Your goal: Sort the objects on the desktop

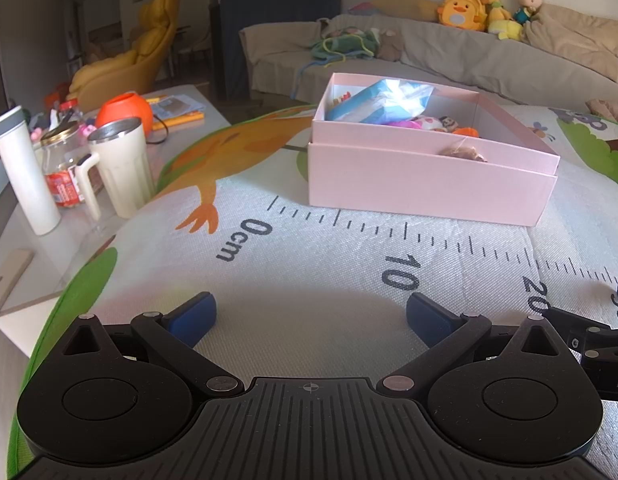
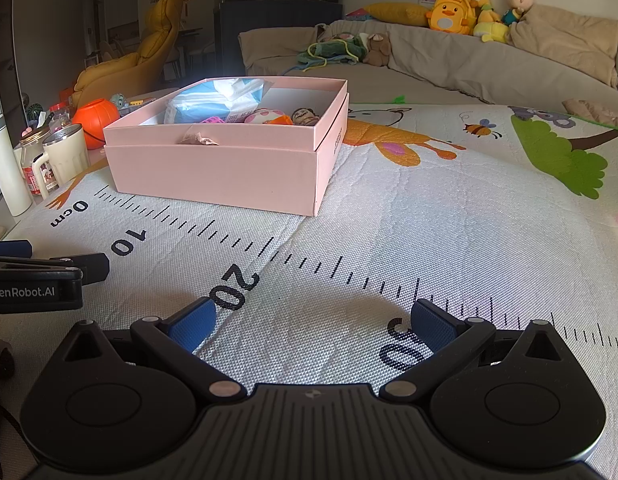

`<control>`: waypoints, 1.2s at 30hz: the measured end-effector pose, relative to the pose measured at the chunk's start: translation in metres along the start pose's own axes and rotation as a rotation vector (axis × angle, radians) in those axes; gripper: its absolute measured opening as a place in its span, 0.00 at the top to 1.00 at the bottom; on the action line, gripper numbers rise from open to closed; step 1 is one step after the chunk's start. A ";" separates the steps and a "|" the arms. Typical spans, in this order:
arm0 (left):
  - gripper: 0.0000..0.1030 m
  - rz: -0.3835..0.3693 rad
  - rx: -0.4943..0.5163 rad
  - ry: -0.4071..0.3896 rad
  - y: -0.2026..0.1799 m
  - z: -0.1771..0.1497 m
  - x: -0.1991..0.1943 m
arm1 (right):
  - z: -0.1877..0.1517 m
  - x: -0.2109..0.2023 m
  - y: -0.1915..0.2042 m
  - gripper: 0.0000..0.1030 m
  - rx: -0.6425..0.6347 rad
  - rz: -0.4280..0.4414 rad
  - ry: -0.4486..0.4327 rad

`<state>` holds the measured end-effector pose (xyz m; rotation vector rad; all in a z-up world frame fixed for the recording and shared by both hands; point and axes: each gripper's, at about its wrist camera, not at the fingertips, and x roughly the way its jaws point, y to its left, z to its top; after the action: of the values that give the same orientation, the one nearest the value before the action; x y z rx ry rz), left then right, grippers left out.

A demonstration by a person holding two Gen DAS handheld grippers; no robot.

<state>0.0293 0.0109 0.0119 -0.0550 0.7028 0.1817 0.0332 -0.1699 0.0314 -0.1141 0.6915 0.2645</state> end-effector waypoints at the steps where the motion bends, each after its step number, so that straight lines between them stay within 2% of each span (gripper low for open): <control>1: 0.00 0.000 0.000 0.000 0.000 0.000 0.000 | 0.000 0.000 0.000 0.00 0.000 0.000 0.000; 19: 0.00 0.000 0.010 0.008 -0.003 0.002 0.000 | 0.000 0.000 0.000 0.00 0.000 0.000 0.000; 29: 0.00 -0.049 0.021 0.023 0.002 0.000 -0.002 | 0.000 0.000 0.000 0.00 0.000 0.000 0.000; 36: 0.00 -0.007 -0.013 0.021 0.002 -0.006 -0.009 | 0.000 0.000 0.000 0.00 0.000 0.000 0.000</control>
<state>0.0180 0.0111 0.0132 -0.0714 0.7223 0.1795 0.0331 -0.1703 0.0316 -0.1142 0.6915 0.2645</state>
